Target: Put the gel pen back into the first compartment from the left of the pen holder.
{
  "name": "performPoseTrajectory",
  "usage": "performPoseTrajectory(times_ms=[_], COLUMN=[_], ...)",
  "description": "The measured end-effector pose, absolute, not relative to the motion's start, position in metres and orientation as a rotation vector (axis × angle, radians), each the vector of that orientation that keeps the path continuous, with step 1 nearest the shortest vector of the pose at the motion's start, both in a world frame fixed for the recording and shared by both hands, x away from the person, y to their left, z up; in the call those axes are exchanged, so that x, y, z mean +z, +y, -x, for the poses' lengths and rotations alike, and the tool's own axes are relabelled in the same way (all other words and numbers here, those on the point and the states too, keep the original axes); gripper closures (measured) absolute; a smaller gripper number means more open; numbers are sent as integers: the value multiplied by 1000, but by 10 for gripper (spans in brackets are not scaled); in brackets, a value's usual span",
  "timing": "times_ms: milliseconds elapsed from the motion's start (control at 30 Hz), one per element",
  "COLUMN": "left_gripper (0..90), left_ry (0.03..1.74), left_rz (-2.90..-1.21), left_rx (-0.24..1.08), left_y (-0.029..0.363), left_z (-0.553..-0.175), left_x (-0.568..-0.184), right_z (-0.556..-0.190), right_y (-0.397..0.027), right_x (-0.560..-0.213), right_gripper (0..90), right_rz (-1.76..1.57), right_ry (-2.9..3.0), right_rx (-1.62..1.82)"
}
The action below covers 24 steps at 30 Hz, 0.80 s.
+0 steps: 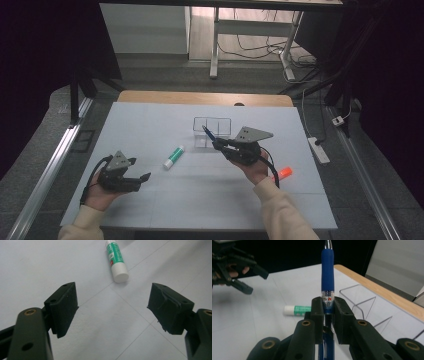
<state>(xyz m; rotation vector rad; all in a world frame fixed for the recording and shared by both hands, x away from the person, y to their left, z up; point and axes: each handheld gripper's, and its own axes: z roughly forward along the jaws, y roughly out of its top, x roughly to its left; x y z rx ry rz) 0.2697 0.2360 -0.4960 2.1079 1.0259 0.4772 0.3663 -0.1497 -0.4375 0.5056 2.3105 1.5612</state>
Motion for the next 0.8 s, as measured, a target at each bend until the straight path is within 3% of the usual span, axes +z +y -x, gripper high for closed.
performPoseTrajectory(times_ms=[800], left_gripper=[231], left_ry=[1026], left_rz=[-2096], left_rx=[475], left_y=[238], left_z=[-271], left_x=[-494], right_z=[-400], right_y=[-122], right_x=[-420], right_gripper=[780], right_rz=[-541], right_ry=[2251], right_rx=[1628])
